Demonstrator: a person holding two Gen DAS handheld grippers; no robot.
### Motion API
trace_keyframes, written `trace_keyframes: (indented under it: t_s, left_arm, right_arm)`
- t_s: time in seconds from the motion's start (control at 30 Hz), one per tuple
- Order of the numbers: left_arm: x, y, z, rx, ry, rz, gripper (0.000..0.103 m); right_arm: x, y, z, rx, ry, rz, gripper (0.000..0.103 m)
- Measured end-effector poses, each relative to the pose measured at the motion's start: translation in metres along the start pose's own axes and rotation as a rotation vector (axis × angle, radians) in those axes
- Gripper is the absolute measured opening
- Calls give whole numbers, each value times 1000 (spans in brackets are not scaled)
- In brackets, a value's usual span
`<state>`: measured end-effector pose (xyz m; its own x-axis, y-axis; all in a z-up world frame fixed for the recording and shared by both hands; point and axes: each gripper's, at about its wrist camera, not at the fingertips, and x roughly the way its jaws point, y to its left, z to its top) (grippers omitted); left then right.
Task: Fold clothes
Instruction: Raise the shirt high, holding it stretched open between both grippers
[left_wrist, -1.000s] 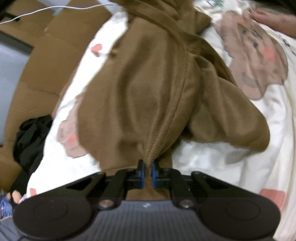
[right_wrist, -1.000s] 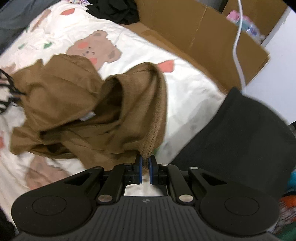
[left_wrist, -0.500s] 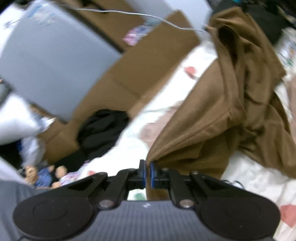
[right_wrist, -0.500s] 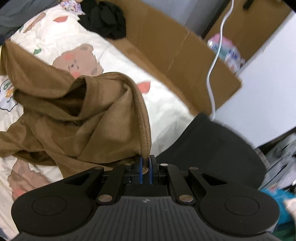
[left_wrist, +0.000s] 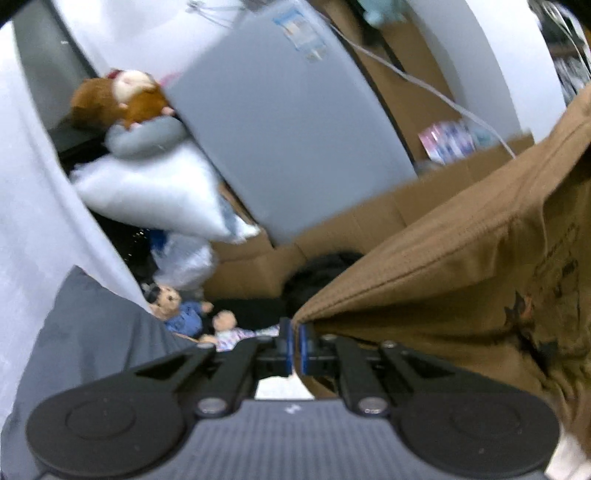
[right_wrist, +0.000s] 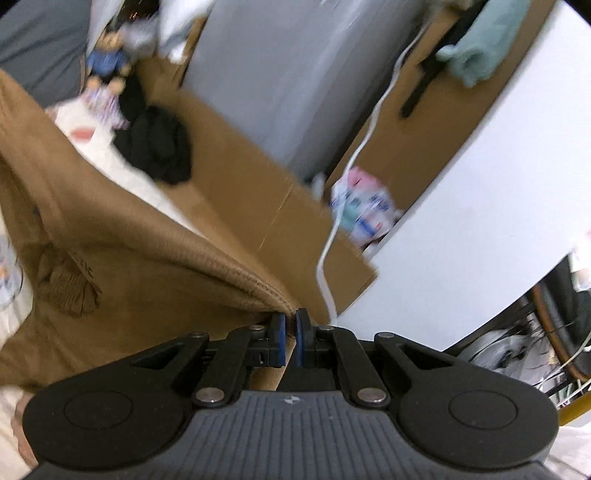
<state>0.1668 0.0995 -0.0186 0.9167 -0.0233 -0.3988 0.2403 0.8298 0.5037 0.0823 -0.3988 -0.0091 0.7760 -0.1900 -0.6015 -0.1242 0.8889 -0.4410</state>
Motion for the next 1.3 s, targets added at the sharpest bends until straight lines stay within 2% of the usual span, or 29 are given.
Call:
trace_keyframes:
  t_s: [0.13,0.2,0.3,0.43,0.7,0.9,0.97,1.03,1.13,1.3]
  left_arm:
    - [-23,33,30,-89,-74,62,4]
    - [-37,42,40,-104,-102,75,4]
    - [-67,64,65,-91,-166,103,4]
    - [-111,93,97,-69,-249,144,4]
    - [-181,129,139,-5,-322,207,4]
    - [-230,137,139,3,-365,212,4]
    - [-245,138,134,14,-383,222,4]
    - [-262,139,123,-6,-398,200,4]
    - [-275,137,114,-2,-403,194,4]
    - [-272,136,98,-8,-384,174,4]
  right_arm:
    - [-39,-16,30,-3,-124,-50,5]
    - [-60,-25,44,1,-178,-58,5]
    - [-86,-39,64,18,-227,-51,5]
    - [-130,-57,87,13,-316,-82,5]
    - [-195,-70,120,-23,-448,-126,5]
    - [-244,-71,126,-38,-515,-136,5]
    - [-264,-71,123,-37,-536,-133,5]
    - [-274,-69,120,-46,-551,-131,5]
    - [-289,-63,116,-79,-561,-129,5]
    - [-294,-56,112,-106,-558,-127,5]
